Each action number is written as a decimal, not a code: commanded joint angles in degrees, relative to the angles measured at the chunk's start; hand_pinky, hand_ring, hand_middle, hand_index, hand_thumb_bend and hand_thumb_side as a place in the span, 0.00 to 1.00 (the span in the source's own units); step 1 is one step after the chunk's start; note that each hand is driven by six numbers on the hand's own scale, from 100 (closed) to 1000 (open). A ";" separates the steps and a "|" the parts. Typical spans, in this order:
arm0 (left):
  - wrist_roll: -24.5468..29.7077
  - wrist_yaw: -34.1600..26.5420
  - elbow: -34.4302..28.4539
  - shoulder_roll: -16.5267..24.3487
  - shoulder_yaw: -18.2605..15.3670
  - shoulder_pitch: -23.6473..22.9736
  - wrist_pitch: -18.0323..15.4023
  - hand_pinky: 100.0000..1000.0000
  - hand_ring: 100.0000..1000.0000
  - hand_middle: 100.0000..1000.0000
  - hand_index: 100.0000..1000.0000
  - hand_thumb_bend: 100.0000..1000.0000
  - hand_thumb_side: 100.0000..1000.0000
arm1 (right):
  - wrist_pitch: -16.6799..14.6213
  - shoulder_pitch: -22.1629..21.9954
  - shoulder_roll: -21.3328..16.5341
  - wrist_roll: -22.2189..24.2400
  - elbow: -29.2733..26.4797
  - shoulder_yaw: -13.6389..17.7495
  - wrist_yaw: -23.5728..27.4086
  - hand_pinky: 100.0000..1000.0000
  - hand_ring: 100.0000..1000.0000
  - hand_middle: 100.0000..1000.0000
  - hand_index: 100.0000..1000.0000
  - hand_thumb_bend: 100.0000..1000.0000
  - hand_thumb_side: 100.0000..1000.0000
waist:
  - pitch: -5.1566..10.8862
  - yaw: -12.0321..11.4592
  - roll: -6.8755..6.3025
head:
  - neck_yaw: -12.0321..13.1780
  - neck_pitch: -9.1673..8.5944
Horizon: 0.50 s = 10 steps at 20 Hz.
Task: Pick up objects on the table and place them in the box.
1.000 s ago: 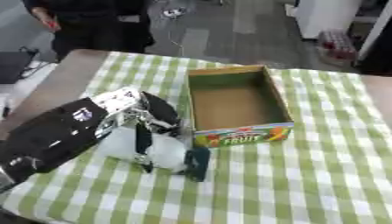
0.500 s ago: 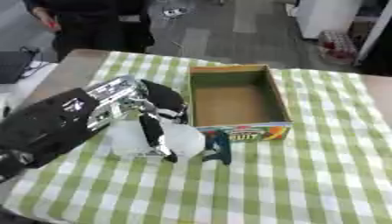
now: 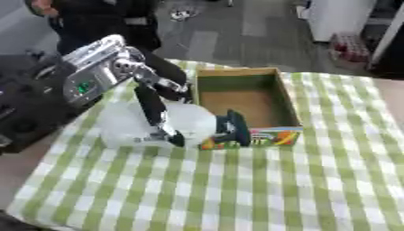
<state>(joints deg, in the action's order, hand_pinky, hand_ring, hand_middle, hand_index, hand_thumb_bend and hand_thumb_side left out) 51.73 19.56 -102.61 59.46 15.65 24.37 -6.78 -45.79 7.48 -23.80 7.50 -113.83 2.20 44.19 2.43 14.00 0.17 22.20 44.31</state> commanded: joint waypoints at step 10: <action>0.23 -2.70 5.79 -0.08 -1.12 9.03 -1.78 0.00 0.00 0.00 0.11 0.03 0.79 | 0.11 0.13 -1.30 -0.23 -0.76 0.33 -0.45 0.33 0.51 0.56 0.71 0.50 0.90 | 0.74 0.16 -0.07 | 0.76 -0.19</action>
<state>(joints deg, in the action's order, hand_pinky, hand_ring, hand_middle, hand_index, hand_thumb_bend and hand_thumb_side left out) 51.97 16.56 -97.06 58.55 15.01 32.26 -8.05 -45.67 7.07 -23.80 7.38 -113.83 2.18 43.86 2.72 14.07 0.16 22.29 44.31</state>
